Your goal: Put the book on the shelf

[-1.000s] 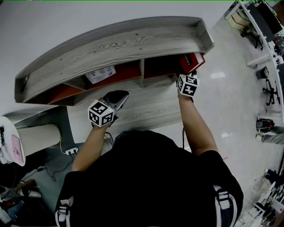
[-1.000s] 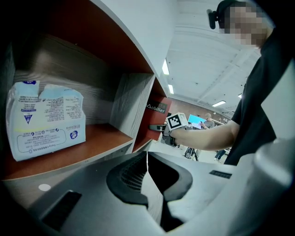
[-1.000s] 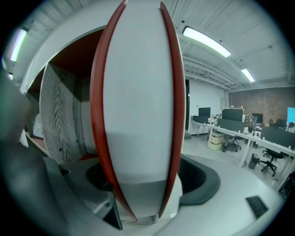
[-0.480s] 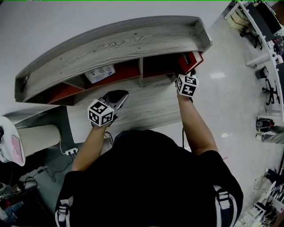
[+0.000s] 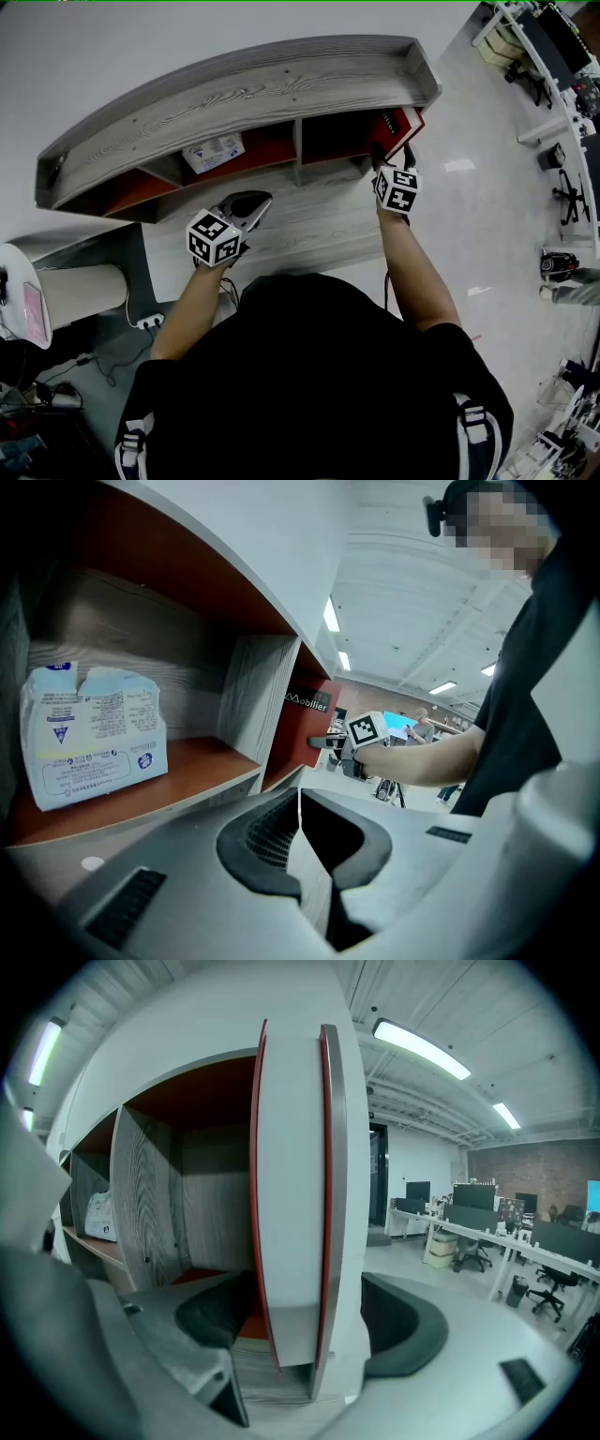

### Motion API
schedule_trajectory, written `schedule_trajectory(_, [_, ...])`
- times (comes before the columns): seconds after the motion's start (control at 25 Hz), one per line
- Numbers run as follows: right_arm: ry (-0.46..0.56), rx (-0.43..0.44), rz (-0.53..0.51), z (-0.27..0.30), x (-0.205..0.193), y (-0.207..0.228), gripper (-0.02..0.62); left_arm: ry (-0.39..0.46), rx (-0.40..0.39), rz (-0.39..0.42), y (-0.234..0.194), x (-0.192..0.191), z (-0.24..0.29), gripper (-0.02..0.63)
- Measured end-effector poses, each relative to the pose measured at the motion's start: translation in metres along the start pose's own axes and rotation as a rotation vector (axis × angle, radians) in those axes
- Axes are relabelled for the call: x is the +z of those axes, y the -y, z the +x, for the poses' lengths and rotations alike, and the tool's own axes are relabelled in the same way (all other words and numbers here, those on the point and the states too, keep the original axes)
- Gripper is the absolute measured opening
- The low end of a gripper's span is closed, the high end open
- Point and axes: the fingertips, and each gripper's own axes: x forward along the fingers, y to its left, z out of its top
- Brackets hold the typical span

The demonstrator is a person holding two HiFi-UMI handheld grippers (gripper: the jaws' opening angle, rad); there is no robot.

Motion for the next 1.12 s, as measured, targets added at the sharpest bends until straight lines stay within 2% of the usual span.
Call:
schedule_trajectory(0.52, [0.014,-0.025,0.000,-0.039,0.003,0.022,0.357,0.004,-0.006,0.017,0.021,-0.001,-0.006,0.023])
schedule_trajectory(0.76, [-0.002,-0.038,-0.034,-0.058,-0.001,0.027,0.354,0.013,0.001,0.020,0.027,0.001,-0.011,0.023])
schedule_trajectory(1.12, [-0.011,-0.014,-0.042,-0.084,-0.006,0.031,0.260,0.025,0.013,0.014,0.043,-0.002,-0.017,0.023])
